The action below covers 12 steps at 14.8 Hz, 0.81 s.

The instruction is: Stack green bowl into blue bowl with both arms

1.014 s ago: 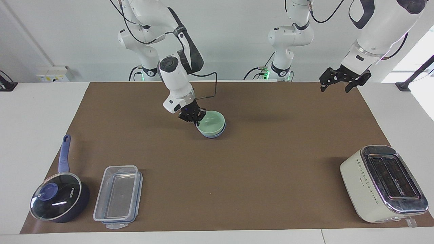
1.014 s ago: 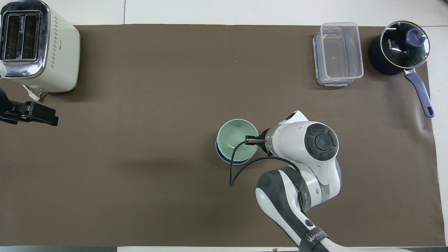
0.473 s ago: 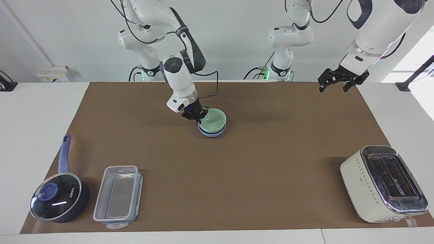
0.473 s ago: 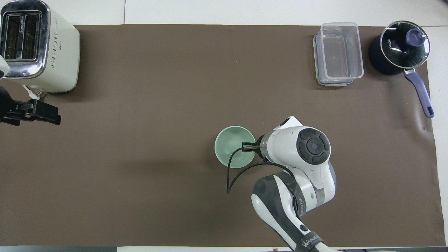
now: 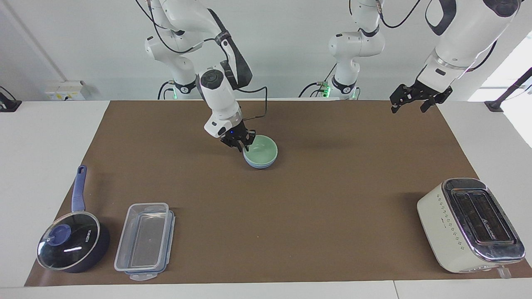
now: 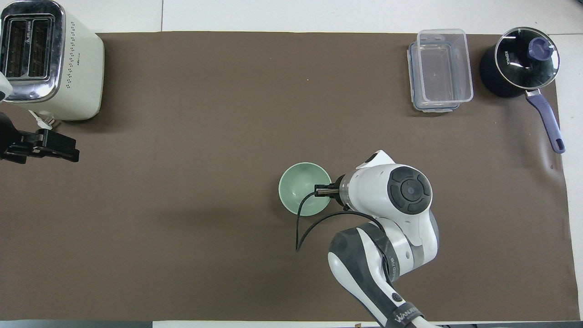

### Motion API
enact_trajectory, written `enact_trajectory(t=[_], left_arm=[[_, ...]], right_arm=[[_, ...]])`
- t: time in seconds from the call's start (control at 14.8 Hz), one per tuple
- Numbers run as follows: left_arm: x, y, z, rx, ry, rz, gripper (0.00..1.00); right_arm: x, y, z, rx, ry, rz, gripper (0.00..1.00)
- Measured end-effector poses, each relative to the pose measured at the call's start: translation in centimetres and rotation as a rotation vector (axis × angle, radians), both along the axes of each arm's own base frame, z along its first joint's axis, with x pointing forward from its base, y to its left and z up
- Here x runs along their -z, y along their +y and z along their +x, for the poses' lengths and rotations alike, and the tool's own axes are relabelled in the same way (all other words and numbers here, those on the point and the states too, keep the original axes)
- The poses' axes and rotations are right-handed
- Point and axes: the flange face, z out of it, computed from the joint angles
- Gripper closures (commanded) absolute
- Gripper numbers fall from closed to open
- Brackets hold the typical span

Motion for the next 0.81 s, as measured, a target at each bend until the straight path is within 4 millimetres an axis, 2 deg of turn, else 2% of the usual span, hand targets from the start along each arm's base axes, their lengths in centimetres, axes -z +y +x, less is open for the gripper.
enact_trajectory(t=[0.14, 0.27, 0.34, 0.54, 0.68, 0.81], left_arm=[[0.0, 0.0, 0.0, -0.001, 0.000, 0.000, 0.00], [0.0, 0.1, 0.0, -0.001, 0.000, 0.000, 0.00], [0.0, 0.1, 0.0, -0.001, -0.002, 0.000, 0.00], [0.0, 0.0, 0.0, -0.001, -0.004, 0.000, 0.00], [0.0, 0.1, 0.1, -0.002, -0.004, 0.000, 0.00], [0.0, 0.3, 0.1, -0.007, -0.004, 0.000, 0.00]], right_arm=[[-1.7, -1.0, 0.5, 0.020, -0.021, 0.011, 0.00], [-4.0, -3.7, 1.2, 0.056, -0.015, 0.013, 0.00], [-5.2, -5.6, 1.5, 0.072, -0.011, 0.013, 0.00], [-8.5, -13.1, 2.4, 0.104, -0.020, -0.007, 0.00], [-9.4, -17.8, 2.9, 0.109, -0.038, -0.067, 0.00], [-9.5, -20.8, 3.2, 0.110, -0.052, -0.132, 0.00]])
